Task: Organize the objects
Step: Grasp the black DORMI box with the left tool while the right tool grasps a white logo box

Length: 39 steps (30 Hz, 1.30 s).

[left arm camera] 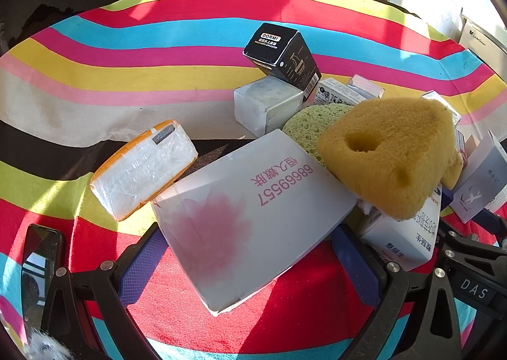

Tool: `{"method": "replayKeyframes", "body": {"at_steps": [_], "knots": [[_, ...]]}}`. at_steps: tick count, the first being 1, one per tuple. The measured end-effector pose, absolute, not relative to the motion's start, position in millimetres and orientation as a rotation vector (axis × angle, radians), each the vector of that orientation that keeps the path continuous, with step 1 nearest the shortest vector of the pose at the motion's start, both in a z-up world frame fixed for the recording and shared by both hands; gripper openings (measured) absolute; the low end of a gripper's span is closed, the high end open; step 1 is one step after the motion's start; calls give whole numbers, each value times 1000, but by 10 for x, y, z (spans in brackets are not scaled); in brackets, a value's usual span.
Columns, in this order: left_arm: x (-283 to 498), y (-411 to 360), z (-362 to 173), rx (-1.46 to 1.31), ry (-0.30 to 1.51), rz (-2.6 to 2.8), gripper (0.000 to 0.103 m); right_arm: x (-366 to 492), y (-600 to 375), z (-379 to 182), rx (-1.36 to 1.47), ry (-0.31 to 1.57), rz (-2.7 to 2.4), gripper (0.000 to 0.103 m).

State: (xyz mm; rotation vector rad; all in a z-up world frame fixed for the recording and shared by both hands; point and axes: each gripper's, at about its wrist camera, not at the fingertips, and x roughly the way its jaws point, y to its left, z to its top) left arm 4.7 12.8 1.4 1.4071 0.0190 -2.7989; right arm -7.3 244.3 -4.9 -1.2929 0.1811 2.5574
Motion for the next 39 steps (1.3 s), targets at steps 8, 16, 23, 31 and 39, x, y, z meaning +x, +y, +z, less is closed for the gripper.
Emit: {"method": "replayKeyframes", "body": {"at_steps": [8, 16, 23, 31, 39], "knots": [[228, 8, 97, 1452, 8, -2828, 103, -72, 2443, -50, -1293, 181, 2557, 103], [111, -353, 820, 1301, 171, -2961, 102, -71, 2442, -50, -1293, 181, 2557, 103], [-673, -102, 940, 1393, -5, -3057, 92, -9, 2425, -34, -1387, 158, 2571, 103], [-1189, 120, 743, 1485, -260, -3049, 83, 564, 2634, 117, -1419, 268, 2688, 103], [-1278, 251, 597, 1615, -328, -3077, 41, 785, 3239, 563, -1271, 175, 2711, 103]]}}
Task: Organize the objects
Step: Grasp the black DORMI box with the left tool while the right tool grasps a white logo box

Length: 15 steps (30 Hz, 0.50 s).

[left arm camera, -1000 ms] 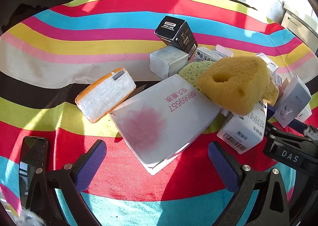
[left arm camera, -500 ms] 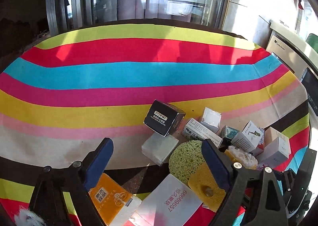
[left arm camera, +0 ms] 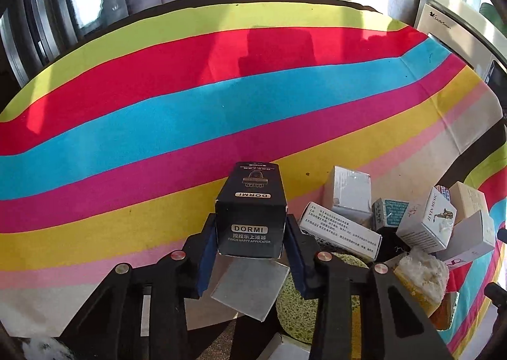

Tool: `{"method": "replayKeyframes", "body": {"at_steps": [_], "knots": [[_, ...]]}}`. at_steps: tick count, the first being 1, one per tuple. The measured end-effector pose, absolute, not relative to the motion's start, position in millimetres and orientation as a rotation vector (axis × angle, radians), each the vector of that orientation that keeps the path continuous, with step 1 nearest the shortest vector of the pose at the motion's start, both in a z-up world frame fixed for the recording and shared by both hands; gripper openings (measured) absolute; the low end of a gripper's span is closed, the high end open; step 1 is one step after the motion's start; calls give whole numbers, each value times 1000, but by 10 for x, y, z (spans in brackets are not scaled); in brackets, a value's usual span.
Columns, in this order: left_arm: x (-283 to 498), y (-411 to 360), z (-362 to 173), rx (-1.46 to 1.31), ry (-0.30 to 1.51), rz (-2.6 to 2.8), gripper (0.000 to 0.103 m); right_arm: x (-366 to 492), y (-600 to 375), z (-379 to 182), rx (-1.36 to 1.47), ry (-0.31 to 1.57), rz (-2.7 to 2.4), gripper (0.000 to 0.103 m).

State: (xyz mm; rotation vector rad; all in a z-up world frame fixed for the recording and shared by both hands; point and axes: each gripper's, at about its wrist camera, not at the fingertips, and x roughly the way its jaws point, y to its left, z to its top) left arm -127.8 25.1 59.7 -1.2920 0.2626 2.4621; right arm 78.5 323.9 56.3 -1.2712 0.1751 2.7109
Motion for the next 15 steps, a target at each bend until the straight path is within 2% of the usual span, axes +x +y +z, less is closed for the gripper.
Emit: {"method": "replayKeyframes", "body": {"at_steps": [3, 6, 12, 13, 15], "knots": [[-1191, 203, 660, -1260, 256, 2480, 40, 690, 3172, 642, -1242, 146, 2781, 103], [-1095, 100, 778, -1233, 234, 2497, 40, 497, 2988, 617, -1222, 35, 2818, 103], [-773, -132, 1024, -1164, 109, 2554, 40, 207, 2879, 631, -1216, -44, 2834, 103], [-709, -185, 1063, -1154, 87, 2565, 40, 175, 2872, 633, -1213, -57, 2835, 102], [-593, -263, 1144, -1131, 52, 2589, 40, 126, 2876, 638, -1216, -53, 2848, 92]]}}
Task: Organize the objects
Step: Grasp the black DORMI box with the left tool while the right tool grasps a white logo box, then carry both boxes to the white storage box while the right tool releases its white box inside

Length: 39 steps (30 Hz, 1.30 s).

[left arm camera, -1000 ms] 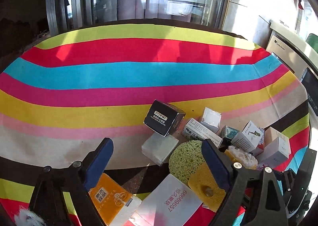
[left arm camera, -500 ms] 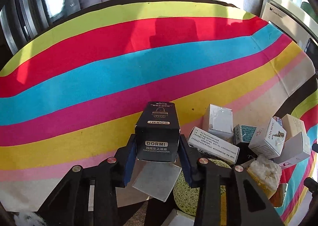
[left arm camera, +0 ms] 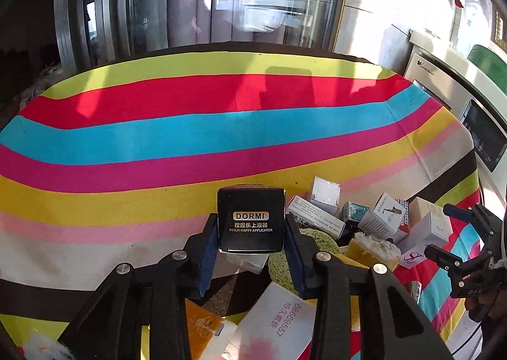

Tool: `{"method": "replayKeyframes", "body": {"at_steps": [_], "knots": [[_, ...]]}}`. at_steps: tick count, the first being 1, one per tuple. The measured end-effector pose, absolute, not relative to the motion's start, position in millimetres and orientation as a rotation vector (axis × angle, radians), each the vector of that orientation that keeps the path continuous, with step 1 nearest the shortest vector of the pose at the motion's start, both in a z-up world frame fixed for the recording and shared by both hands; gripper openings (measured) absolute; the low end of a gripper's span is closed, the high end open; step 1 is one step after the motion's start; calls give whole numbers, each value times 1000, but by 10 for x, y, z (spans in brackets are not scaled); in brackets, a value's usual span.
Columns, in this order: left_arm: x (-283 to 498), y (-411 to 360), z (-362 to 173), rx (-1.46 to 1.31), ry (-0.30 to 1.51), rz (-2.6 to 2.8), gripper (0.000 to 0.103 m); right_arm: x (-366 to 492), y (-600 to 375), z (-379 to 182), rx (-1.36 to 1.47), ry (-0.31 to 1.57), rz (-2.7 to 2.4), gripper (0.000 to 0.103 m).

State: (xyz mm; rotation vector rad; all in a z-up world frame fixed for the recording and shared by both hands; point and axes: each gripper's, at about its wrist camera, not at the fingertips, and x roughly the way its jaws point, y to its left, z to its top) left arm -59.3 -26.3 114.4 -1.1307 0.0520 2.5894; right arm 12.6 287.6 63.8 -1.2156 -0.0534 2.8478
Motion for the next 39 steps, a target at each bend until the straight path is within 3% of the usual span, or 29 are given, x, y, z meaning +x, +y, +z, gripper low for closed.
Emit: {"method": "replayKeyframes", "body": {"at_steps": [2, 4, 18, 29, 39], "knots": [[-481, -330, 1202, -1108, 12, 2606, 40, 88, 2877, 616, -1255, -23, 2853, 67], [-374, -363, 1257, -1084, -9, 2620, 40, 92, 2883, 602, -1276, 7, 2857, 54], [477, -190, 1416, -985, -161, 2551, 40, 831, 2918, 1124, -1103, 105, 2863, 54], [1257, 661, 1184, -1012, -214, 2244, 40, 1842, 3167, 906, -1205, 214, 2674, 54], [1907, 1570, 831, -1108, -102, 1953, 40, 2673, 3570, 606, -1317, 351, 2425, 54]]}}
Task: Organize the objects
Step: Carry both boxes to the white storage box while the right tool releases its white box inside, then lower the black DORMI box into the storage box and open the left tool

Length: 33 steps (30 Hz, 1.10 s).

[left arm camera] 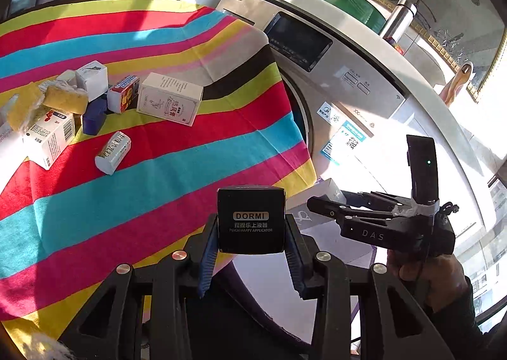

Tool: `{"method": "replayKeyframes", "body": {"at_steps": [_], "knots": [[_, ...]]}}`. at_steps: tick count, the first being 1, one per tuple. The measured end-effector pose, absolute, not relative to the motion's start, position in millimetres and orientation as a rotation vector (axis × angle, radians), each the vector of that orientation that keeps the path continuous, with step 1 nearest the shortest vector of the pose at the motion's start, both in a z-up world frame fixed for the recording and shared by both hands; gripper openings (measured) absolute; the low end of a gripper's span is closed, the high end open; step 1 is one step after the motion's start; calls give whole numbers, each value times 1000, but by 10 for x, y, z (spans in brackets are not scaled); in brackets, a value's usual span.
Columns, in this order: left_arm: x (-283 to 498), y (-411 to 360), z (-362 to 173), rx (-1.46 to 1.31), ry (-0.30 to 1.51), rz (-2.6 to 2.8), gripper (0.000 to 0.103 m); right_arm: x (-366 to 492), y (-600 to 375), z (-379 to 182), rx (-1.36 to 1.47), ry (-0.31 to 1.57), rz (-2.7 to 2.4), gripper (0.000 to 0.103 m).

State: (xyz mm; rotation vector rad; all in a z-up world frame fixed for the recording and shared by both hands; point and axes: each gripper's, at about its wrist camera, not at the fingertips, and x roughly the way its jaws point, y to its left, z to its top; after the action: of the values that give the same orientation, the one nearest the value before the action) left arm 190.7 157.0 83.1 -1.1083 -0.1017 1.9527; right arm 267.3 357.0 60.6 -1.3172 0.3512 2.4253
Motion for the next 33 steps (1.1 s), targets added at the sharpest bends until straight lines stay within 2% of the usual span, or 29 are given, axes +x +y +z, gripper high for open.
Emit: {"method": "replayKeyframes", "body": {"at_steps": [7, 13, 15, 17, 20, 23, 33], "knots": [[2101, 1974, 518, -1215, -29, 1834, 40, 2858, 3591, 497, -1364, 254, 2292, 54], [2185, 2134, 369, -1265, 20, 1813, 41, 2926, 3628, 372, -1384, 244, 2225, 54], [2168, 2153, 357, -1283, 19, 1804, 43, 2927, 3638, 356, -1387, 256, 2216, 59], [2155, 2145, 351, -1292, 12, 1809, 46, 2910, 3632, 340, -1390, 238, 2196, 74], [2125, 2111, 352, -1298, 3, 1826, 54, 2881, 3622, 345, -1378, 191, 2174, 85], [2085, 2069, 371, -1300, -6, 1843, 55, 2838, 3610, 342, -1375, 173, 2156, 88], [1875, 1794, 460, -1297, -61, 1960, 55, 2658, 3377, 335, -1393, 99, 2193, 89]]}}
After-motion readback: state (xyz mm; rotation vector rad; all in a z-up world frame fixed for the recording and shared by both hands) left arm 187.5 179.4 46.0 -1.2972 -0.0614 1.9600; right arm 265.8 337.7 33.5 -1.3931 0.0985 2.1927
